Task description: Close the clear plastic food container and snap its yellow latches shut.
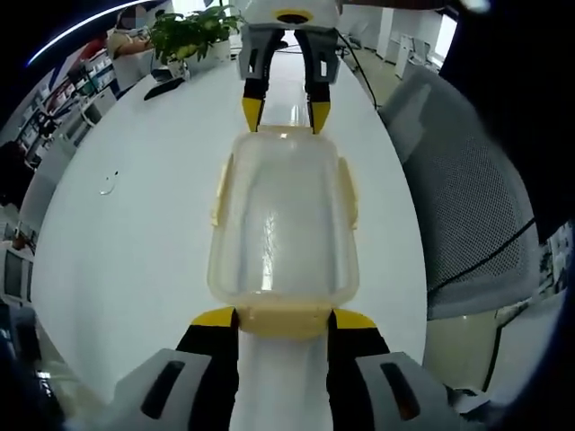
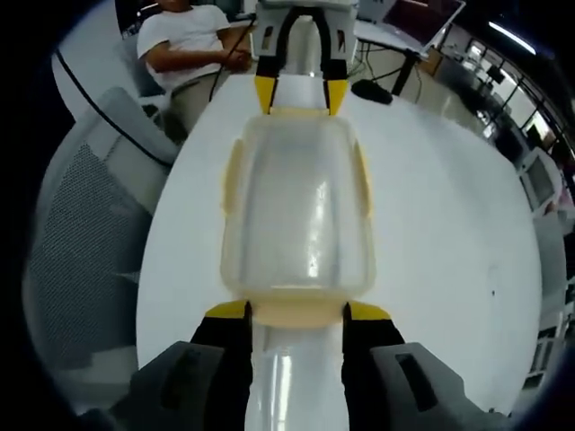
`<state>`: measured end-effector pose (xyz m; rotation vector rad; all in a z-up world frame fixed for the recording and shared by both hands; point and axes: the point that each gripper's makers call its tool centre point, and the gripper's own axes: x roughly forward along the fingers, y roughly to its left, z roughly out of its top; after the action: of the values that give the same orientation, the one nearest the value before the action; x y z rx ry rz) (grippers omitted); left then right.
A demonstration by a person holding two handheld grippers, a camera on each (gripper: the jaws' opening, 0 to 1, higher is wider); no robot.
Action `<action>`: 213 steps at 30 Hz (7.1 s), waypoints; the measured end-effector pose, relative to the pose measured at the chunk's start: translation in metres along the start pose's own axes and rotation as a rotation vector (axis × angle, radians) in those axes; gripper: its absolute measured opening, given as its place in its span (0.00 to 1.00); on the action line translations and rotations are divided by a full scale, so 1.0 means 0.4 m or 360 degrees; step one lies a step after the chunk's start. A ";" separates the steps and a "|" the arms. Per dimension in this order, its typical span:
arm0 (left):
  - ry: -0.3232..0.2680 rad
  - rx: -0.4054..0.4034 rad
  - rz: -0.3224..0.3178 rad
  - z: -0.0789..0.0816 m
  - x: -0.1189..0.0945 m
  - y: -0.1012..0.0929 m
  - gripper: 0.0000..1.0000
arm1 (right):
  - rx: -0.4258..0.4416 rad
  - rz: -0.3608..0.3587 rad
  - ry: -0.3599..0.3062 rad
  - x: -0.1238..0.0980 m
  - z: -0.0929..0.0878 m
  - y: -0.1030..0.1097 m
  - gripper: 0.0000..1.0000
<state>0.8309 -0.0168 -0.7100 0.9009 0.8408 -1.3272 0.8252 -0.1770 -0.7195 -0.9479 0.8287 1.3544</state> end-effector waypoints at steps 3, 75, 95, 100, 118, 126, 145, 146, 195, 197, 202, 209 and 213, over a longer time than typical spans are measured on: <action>-0.0005 0.0002 0.0002 0.017 -0.003 -0.001 0.31 | 0.0006 -0.0003 -0.0001 -0.016 -0.011 0.004 0.34; -0.0134 0.0110 -0.0013 0.417 0.144 0.047 0.31 | 0.0110 -0.0038 0.0118 -0.214 -0.385 -0.026 0.35; -0.0135 0.0105 -0.0010 0.483 0.210 0.056 0.32 | 0.0099 -0.0034 0.0175 -0.229 -0.472 -0.036 0.35; -0.0120 0.0101 -0.0015 0.483 0.229 0.059 0.32 | 0.0096 -0.0027 0.0193 -0.221 -0.484 -0.037 0.36; -0.0087 0.0075 -0.0054 0.465 0.260 0.053 0.32 | 0.0049 0.0029 0.0271 -0.193 -0.499 -0.037 0.36; -0.0089 0.0060 -0.0060 0.461 0.269 0.052 0.32 | 0.0055 0.0046 0.0274 -0.188 -0.505 -0.036 0.37; -0.0104 0.0081 -0.0076 0.456 0.267 0.050 0.33 | -0.0023 0.0001 0.0339 -0.190 -0.522 -0.041 0.19; -0.0104 0.0079 -0.0076 0.456 0.268 0.050 0.33 | -0.0011 0.0010 0.0337 -0.190 -0.522 -0.038 0.21; -0.0406 -0.0872 0.0356 0.428 0.185 0.086 0.35 | 0.1193 -0.0464 -0.0313 -0.247 -0.468 -0.013 0.31; -0.0421 -0.0912 0.0360 0.430 0.187 0.084 0.35 | 0.1251 -0.0471 -0.0324 -0.238 -0.473 -0.012 0.33; -0.0426 -0.0956 0.0356 0.434 0.197 0.070 0.34 | 0.1324 -0.0502 -0.0352 -0.224 -0.474 -0.013 0.34; -0.0448 -0.1072 0.0357 0.450 0.218 0.061 0.34 | 0.1462 -0.0519 -0.0441 -0.216 -0.458 -0.022 0.35; -0.0465 -0.1152 0.0343 0.456 0.233 0.056 0.34 | 0.1555 -0.0497 -0.0486 -0.206 -0.450 -0.022 0.37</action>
<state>0.8597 -0.2209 -0.7150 0.2103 0.8738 -0.8358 0.8376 -0.3748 -0.7177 -0.0842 0.9097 0.6462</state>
